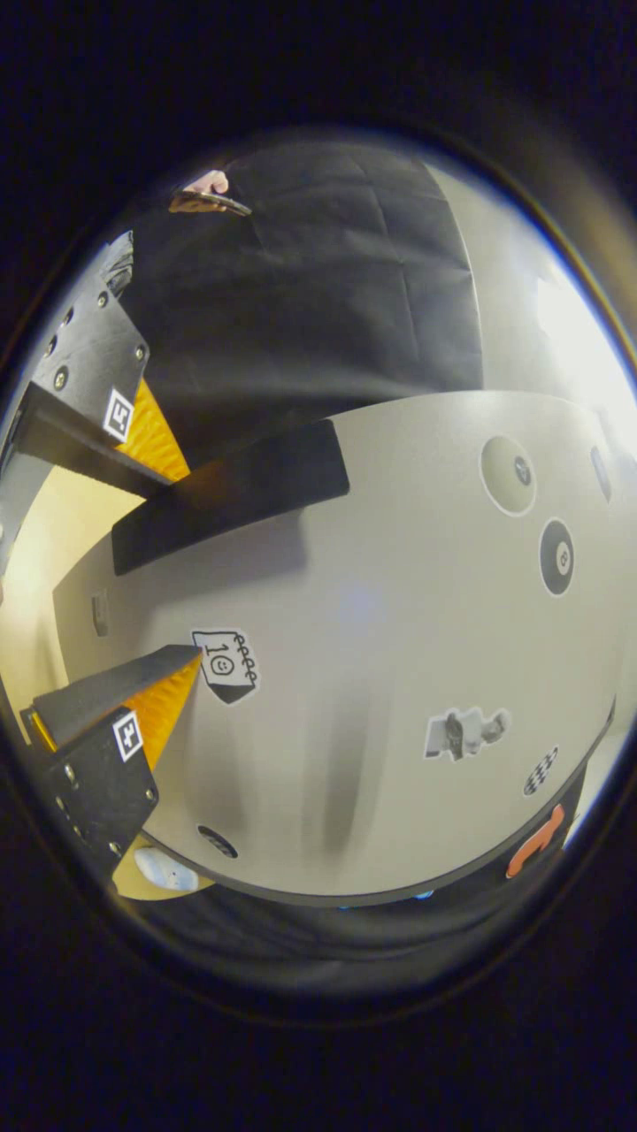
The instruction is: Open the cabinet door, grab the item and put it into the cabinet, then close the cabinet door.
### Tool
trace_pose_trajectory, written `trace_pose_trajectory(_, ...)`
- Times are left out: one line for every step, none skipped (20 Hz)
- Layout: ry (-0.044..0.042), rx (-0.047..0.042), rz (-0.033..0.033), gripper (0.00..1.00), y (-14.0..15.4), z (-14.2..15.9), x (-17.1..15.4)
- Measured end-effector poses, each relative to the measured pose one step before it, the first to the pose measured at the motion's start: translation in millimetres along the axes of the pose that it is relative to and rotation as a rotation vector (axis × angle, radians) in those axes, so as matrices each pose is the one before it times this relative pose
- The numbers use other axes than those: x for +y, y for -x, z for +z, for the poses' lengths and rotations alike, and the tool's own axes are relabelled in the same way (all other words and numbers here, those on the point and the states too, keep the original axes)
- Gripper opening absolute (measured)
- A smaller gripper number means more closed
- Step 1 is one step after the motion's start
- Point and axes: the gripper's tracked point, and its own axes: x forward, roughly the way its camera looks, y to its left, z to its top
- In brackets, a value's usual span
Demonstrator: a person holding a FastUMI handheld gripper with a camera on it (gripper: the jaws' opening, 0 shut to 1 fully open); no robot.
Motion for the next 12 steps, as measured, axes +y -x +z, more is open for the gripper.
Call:
trace_pose_trajectory(0.01065, -0.00015, -0.0051, 0.95, -1.73, -1.07, 0.95)
trace_pose_trajectory(0.0175, -0.00135, -0.00455, 0.95, -2.13, -1.26, 2.93)
trace_pose_trajectory(0.01888, -0.00035, -0.00527, 0.95, -3.18, -0.25, 3.75)
trace_pose_trajectory(0.01762, 0.00106, -0.00706, 0.96, -1.2, -2.02, 8.53)
trace_pose_trajectory(0.01678, 0.00013, -0.00531, 0.96, -0.34, -0.93, 6.36)
trace_pose_trajectory(0.01169, 0.00036, -0.00484, 0.96, 2.15, -1.62, 7.83)
trace_pose_trajectory(0.00985, 0.00048, -0.00371, 0.96, 0.78, -0.82, 5.31)
trace_pose_trajectory(0.00488, 0.00057, -0.00189, 0.96, 0.95, 0.16, 2.04)
trace_pose_trajectory(-0.00094, -0.00096, -0.00024, 0.97, 0.13, 1.04, 1.14)
trace_pose_trajectory(-0.00152, 0.00041, 0.00096, 0.97, -0.78, 0.71, -1.59)
trace_pose_trajectory(-0.00266, -0.00177, 0.00322, 0.97, -0.72, 0.23, -0.31)
trace_pose_trajectory(-0.00122, 0.00267, 0.00244, 0.97, -1.0, -0.44, -0.08)
